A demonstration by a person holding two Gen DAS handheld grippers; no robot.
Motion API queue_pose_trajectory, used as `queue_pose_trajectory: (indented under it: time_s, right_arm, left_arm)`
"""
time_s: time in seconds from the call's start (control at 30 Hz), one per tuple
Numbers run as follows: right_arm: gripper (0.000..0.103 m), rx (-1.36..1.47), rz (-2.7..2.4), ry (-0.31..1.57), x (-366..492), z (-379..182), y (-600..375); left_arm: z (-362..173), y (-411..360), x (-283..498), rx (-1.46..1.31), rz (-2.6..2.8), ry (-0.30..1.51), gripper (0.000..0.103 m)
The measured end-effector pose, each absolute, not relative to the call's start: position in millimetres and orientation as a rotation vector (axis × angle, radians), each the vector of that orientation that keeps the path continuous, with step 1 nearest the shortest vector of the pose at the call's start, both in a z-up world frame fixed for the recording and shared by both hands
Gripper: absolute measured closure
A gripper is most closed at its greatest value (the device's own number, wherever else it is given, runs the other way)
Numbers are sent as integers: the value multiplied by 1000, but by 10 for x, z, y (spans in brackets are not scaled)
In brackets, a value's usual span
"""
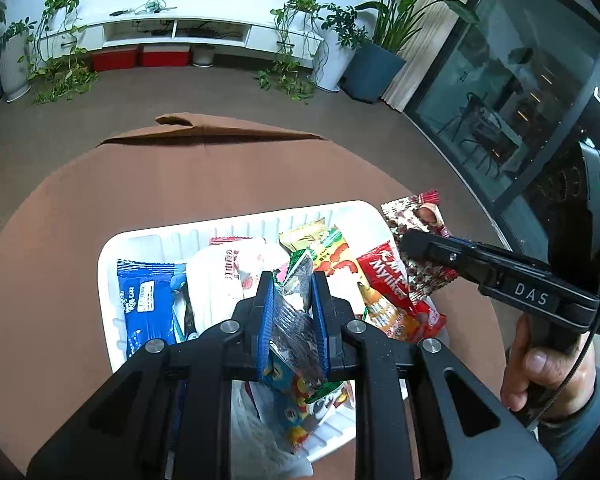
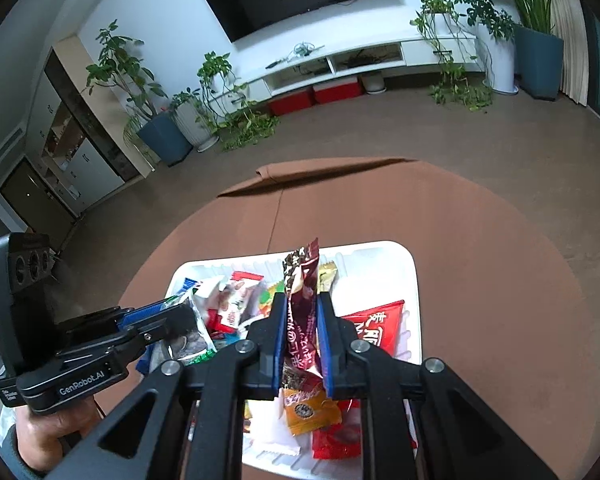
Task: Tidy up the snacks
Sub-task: 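Carry the nut bag and wafer bar into the white tray with both grippers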
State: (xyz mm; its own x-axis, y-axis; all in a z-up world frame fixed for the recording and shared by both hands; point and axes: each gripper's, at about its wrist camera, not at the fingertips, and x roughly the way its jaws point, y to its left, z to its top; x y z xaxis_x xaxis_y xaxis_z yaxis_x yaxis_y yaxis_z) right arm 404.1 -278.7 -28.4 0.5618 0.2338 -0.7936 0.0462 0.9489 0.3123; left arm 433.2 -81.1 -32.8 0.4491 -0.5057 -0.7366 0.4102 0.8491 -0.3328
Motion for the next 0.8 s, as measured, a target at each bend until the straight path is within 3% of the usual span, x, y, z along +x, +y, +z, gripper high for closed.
queue_pose_trajectory:
  time_s: [0.57,0.63,0.8]
  right_arm:
    - [87,294,92,1051,4229,-664,-2784]
    - [86,285,91,1065,4253,-718,-2771]
    - [84,285,89,1066,4230,-766,-2781]
  left_arm:
    - [-704,-1162,4482,-63,-550,976,82]
    - [-725,-1197,4486,-47,-533,970,79]
    - [-788,-1216,4503,-48,-514,962,53]
